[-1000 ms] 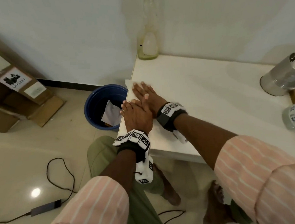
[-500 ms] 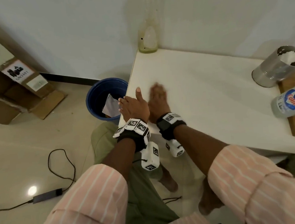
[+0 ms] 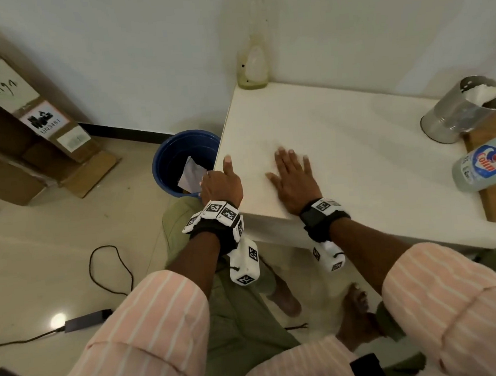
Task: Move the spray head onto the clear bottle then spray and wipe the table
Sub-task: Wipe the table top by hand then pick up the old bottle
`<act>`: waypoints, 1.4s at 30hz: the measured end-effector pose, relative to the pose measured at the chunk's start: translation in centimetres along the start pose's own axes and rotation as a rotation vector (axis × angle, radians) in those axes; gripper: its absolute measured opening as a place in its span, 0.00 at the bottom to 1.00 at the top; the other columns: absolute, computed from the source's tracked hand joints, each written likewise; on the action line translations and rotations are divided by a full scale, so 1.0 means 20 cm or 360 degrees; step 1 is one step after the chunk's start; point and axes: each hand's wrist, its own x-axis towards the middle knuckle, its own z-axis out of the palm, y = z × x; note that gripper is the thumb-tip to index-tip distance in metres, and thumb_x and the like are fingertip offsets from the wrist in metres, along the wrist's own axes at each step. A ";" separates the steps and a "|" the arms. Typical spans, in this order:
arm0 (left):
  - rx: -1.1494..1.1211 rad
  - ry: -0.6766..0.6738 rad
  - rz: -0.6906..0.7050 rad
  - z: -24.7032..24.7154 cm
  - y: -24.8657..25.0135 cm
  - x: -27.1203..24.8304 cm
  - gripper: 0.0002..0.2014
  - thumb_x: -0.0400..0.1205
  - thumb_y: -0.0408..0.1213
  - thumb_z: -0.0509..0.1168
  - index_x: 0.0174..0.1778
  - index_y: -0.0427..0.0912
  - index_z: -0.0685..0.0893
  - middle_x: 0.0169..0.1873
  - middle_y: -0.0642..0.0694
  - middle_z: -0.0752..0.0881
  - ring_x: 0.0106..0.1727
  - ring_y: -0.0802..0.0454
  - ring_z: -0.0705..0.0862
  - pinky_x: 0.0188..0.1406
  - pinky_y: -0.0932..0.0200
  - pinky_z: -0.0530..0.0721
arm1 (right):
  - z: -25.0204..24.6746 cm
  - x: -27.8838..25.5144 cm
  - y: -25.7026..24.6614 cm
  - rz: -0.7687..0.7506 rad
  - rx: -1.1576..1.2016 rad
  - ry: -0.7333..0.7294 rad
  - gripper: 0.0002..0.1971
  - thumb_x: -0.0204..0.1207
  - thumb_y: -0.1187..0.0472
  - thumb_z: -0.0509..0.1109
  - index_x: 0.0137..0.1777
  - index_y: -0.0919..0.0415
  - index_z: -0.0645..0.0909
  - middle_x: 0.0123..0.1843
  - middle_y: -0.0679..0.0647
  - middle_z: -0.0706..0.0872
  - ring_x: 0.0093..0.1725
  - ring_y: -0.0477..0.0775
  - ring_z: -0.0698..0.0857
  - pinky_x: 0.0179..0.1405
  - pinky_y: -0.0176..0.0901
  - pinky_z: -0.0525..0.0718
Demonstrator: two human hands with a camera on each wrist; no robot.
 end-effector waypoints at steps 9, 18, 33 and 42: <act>0.0032 0.0096 -0.0080 0.01 -0.01 -0.07 0.41 0.83 0.65 0.42 0.72 0.31 0.76 0.69 0.32 0.80 0.70 0.36 0.78 0.74 0.43 0.71 | 0.04 -0.16 -0.49 -0.0720 -0.0395 -0.0331 0.31 0.86 0.47 0.41 0.84 0.61 0.41 0.87 0.62 0.41 0.86 0.65 0.41 0.82 0.61 0.32; 0.0285 -0.0050 0.0007 0.00 -0.01 -0.14 0.42 0.83 0.63 0.50 0.80 0.28 0.63 0.79 0.31 0.66 0.81 0.35 0.65 0.81 0.40 0.62 | 0.11 -0.19 -0.26 -0.1023 -0.0390 -0.0294 0.33 0.83 0.40 0.38 0.84 0.56 0.54 0.85 0.60 0.59 0.86 0.62 0.53 0.85 0.64 0.49; 0.0390 -0.0197 0.0324 0.10 0.08 -0.31 0.37 0.87 0.58 0.46 0.84 0.32 0.56 0.85 0.37 0.52 0.86 0.40 0.51 0.85 0.40 0.48 | 0.20 -0.47 -0.26 -0.0520 -0.0033 0.0161 0.35 0.84 0.41 0.40 0.83 0.66 0.53 0.84 0.70 0.57 0.84 0.72 0.55 0.83 0.68 0.54; 0.0409 -0.0239 0.0373 0.13 0.08 -0.39 0.37 0.87 0.56 0.49 0.84 0.31 0.55 0.85 0.36 0.51 0.86 0.40 0.50 0.84 0.40 0.50 | 0.17 -0.43 -0.04 -0.0486 -0.0393 0.0117 0.37 0.82 0.42 0.57 0.83 0.65 0.57 0.85 0.64 0.58 0.85 0.66 0.56 0.82 0.66 0.59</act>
